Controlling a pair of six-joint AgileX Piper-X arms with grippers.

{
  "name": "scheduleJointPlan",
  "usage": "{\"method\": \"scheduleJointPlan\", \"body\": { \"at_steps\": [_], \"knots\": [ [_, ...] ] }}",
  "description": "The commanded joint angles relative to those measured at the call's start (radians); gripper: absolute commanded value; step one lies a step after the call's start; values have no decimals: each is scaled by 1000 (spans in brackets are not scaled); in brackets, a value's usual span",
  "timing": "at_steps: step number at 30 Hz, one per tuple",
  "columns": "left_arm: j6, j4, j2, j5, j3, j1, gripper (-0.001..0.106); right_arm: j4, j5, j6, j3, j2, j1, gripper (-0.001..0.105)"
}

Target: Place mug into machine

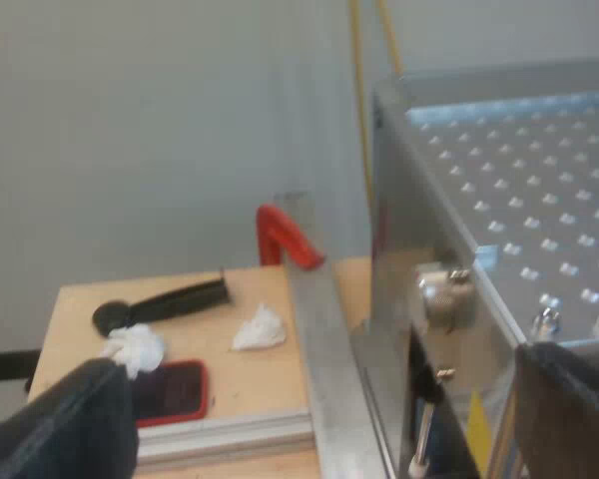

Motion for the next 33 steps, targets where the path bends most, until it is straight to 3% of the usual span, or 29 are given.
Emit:
{"method": "scheduleJointPlan", "body": {
  "at_steps": [1, 6, 11, 23, 33],
  "knots": [
    [-2, 13, -14, 4, -5, 5, 80, 54, -78, -18, -1, -9, -205, 105],
    [-2, 45, -34, 1, 0, 5, 80, 90, -140, -74, 34, -55, -369, 105],
    [-2, 42, -107, -15, 46, 5, 80, 104, -140, -81, 76, -150, -374, 105],
    [-2, 51, -489, -12, 289, 5, 80, 169, -140, -101, 199, -503, -374, 105],
    [-2, 286, -754, -12, 335, 2, 80, 291, -140, -96, 271, -761, -374, 105]
  ]
}}
